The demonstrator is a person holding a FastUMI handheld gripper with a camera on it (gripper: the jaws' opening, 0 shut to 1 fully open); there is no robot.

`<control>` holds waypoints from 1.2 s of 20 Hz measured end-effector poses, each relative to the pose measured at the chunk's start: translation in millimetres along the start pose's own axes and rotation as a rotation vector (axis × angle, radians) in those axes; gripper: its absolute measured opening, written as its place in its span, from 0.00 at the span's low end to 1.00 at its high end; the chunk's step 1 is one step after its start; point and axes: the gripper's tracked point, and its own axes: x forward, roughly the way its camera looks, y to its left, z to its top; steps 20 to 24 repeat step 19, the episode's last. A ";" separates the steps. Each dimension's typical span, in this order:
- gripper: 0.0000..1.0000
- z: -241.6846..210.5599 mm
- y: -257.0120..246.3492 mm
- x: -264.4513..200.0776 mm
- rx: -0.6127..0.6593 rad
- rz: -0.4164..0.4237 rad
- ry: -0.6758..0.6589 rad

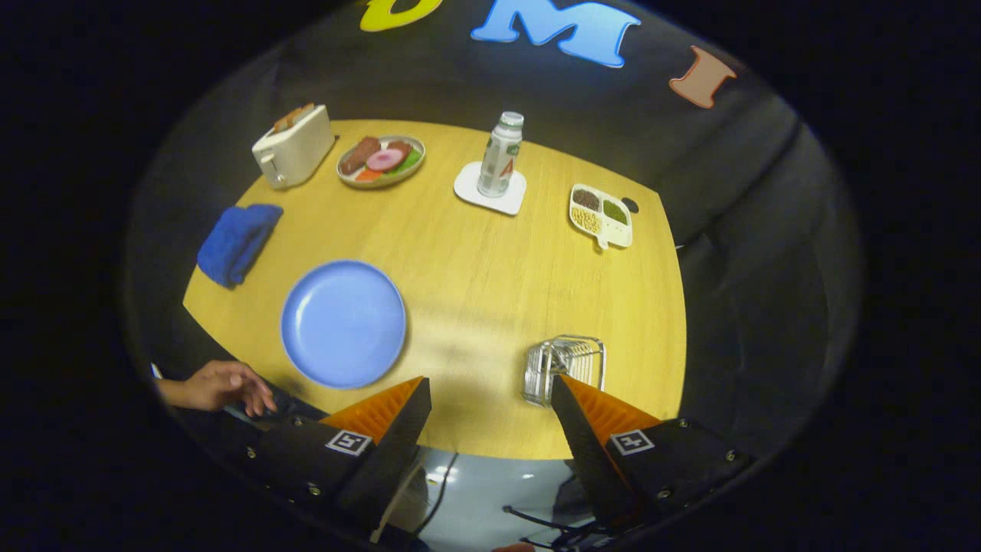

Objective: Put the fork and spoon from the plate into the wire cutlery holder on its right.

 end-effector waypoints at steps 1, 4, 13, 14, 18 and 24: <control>0.97 16.0 6.6 -7.8 0.013 -0.016 -0.096; 0.97 49.7 17.8 -38.5 -0.028 -0.065 -0.331; 0.94 70.6 40.5 -125.4 -0.032 -0.194 -0.768; 0.94 73.5 43.5 -119.8 -0.018 -0.179 -0.789; 0.95 68.0 44.7 -123.9 0.044 -0.147 -0.829; 0.95 69.9 44.4 -127.1 0.053 -0.149 -0.848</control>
